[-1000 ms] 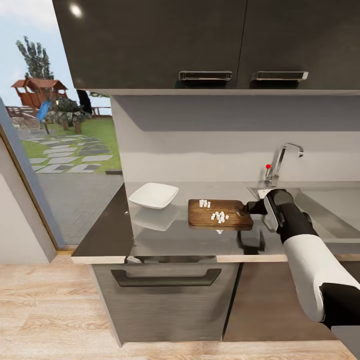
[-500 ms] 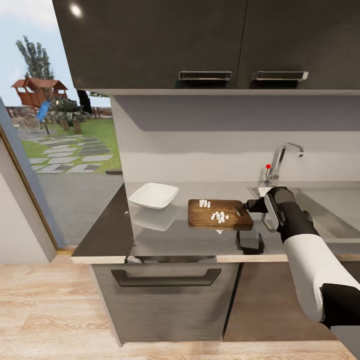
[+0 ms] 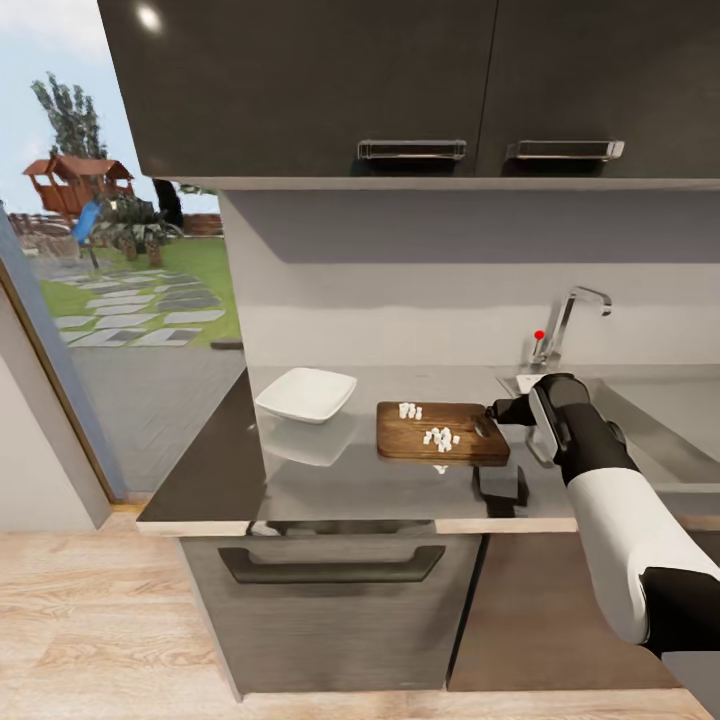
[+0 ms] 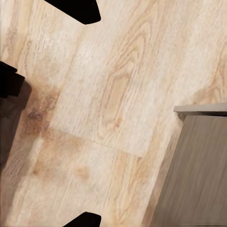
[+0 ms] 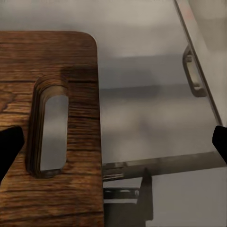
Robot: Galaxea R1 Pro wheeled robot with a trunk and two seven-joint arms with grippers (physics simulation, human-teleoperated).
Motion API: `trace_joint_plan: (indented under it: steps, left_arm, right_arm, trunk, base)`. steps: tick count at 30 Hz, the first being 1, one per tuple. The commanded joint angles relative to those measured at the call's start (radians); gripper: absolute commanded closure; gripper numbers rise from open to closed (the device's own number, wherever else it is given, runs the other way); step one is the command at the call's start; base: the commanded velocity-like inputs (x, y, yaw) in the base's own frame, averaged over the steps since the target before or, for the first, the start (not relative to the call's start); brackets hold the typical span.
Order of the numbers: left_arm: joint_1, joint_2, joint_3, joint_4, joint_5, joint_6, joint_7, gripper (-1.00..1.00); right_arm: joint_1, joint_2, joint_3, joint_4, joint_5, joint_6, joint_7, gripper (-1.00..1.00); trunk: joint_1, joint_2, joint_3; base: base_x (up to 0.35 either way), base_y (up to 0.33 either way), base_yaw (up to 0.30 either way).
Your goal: In the kitchen, take the Vidalia onion out of the sink, dice it on the chopping board with the paring knife, put the diced onion into the bowl on the countertop, then place both the paring knife and the chopping board into the sink.
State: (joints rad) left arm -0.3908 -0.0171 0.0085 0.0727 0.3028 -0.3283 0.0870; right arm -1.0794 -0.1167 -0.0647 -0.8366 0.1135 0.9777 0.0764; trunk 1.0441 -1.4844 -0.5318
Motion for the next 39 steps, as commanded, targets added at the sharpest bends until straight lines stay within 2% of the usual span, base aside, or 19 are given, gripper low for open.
trace_joint_plan:
  steps: [1,39]
  left_arm:
    - [-0.002,-0.001,0.001,0.004,0.001,-0.007,0.001,-1.0]
    - [-0.002,-0.003,0.001,0.004,0.002,-0.006,0.002,-1.0]
  right_arm:
    - [-0.001,0.0,-0.001,-0.001,0.01,0.004,0.008,-1.0]
    - [-0.001,-0.004,0.003,0.005,0.016,0.004,0.007,-1.0]
  trunk:
    - [0.0,-0.001,-0.001]
    - [0.0,-0.001,-0.001]
  base:
    - [0.024,0.0,0.0]
    - [0.036,-0.007,0.0]
